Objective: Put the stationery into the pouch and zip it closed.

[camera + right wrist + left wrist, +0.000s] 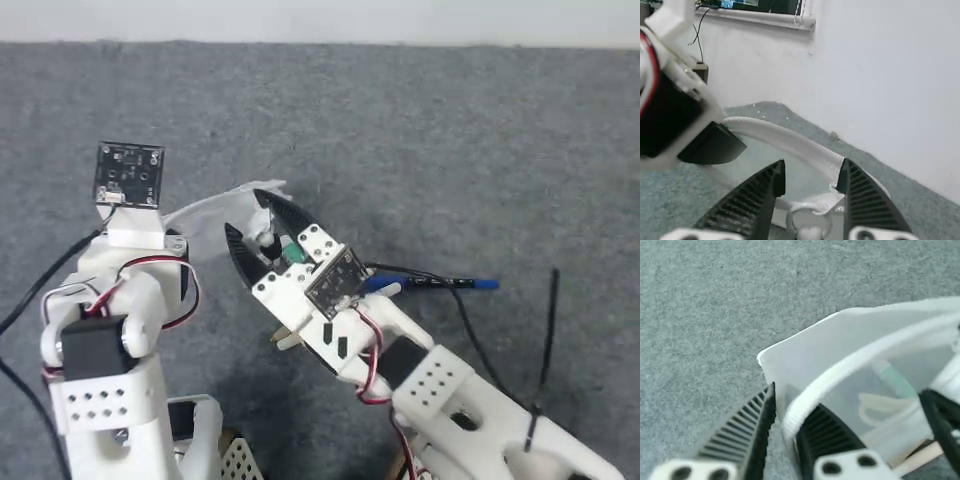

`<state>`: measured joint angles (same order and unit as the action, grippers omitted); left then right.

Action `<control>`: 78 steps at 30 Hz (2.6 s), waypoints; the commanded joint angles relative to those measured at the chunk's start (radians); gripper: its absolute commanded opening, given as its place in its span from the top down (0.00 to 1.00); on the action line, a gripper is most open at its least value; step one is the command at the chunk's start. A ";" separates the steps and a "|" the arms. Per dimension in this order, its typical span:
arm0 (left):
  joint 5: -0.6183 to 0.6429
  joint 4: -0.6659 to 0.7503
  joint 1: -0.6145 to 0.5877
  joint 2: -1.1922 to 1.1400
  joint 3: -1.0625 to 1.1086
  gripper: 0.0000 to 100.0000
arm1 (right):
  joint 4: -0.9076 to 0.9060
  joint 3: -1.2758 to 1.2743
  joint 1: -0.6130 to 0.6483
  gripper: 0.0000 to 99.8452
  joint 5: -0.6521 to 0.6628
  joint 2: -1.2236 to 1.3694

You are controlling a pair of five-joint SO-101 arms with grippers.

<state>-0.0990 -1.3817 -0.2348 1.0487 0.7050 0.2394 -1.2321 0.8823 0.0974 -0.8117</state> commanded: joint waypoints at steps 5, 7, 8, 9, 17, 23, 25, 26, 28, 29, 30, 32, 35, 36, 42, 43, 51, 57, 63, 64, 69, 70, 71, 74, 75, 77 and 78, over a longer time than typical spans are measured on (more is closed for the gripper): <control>0.012 0.041 -0.005 0.005 -0.015 0.99 | -0.285 0.087 0.005 0.82 -0.104 -0.217; 0.012 0.041 -0.005 0.005 -0.015 0.99 | -0.361 0.124 0.005 0.82 -0.130 -0.237; 0.012 0.041 -0.005 0.005 -0.013 0.99 | -0.397 0.144 0.005 0.82 -0.146 -0.242; 0.012 0.041 -0.005 0.005 -0.013 0.99 | -0.433 0.166 0.005 0.82 -0.161 -0.243; 0.012 0.052 -0.005 0.005 -0.004 0.99 | -0.642 0.282 0.001 0.82 -0.189 -0.243; 0.012 0.052 -0.005 0.005 -0.004 0.99 | -0.673 0.293 0.001 0.82 -0.184 -0.243; 0.012 0.052 -0.005 0.005 -0.004 0.99 | -0.717 0.316 0.001 0.82 -0.186 -0.243; 0.012 0.052 -0.005 0.005 -0.004 0.99 | -0.751 0.331 -0.001 0.82 -0.187 -0.243; 0.012 0.052 -0.005 0.005 -0.004 0.99 | -0.819 0.364 -0.013 0.82 -0.189 -0.243; 0.012 0.052 -0.005 0.005 -0.004 0.99 | -0.846 0.379 -0.022 0.82 -0.189 -0.243; 0.012 0.052 -0.005 0.005 -0.004 0.99 | -0.871 0.394 -0.033 0.82 -0.189 -0.243; 0.012 0.051 -0.005 0.005 -0.004 0.99 | -0.915 0.416 -0.058 0.82 -0.189 -0.243; 0.012 0.051 -0.005 0.005 -0.004 0.99 | -0.975 0.440 -0.071 0.82 -0.189 -0.243; 0.012 0.051 -0.005 0.005 -0.004 0.99 | -0.997 0.448 -0.071 0.82 -0.189 -0.243; 0.012 0.049 -0.006 0.005 -0.004 0.99 | -1.081 0.453 -0.111 0.82 -0.244 -0.242; 0.012 0.049 -0.006 0.005 -0.002 0.99 | -1.089 0.453 -0.128 0.82 -0.264 -0.242; 0.012 0.057 -0.008 0.009 0.010 0.99 | -1.171 0.451 -0.219 0.82 -0.276 -0.222; 0.012 0.058 -0.051 0.009 0.005 0.99 | -1.185 0.489 -0.294 0.82 -0.348 -0.033; 0.012 0.066 -0.051 0.008 0.007 0.99 | -1.239 0.605 -0.312 0.82 -0.416 0.202; 0.012 0.066 -0.052 0.008 0.007 0.99 | -1.244 0.617 -0.309 0.82 -0.417 0.236; 0.014 0.078 -0.110 0.009 0.005 0.99 | -1.234 0.663 -0.305 0.82 -0.381 0.363; 0.014 0.084 -0.130 0.009 0.005 0.99 | -1.234 0.675 -0.294 0.82 -0.374 0.386; 0.015 0.086 -0.149 0.009 0.005 0.99 | -1.233 0.686 -0.282 0.82 -0.370 0.406; 0.057 0.100 -0.199 0.009 0.004 0.99 | -1.233 0.727 -0.239 0.82 -0.345 0.475; 0.064 0.100 -0.218 0.011 0.002 0.99 | -1.233 0.747 -0.225 0.82 -0.338 0.501; 0.071 0.112 -0.250 0.011 0.002 0.99 | -1.233 0.795 -0.211 0.82 -0.315 0.556; 0.075 0.114 -0.267 0.011 0.002 0.99 | -1.233 0.822 -0.206 0.82 -0.302 0.590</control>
<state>-0.0529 -1.3188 -0.4434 1.0487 0.7311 -0.9927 -0.5232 0.6536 -0.2493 -0.2562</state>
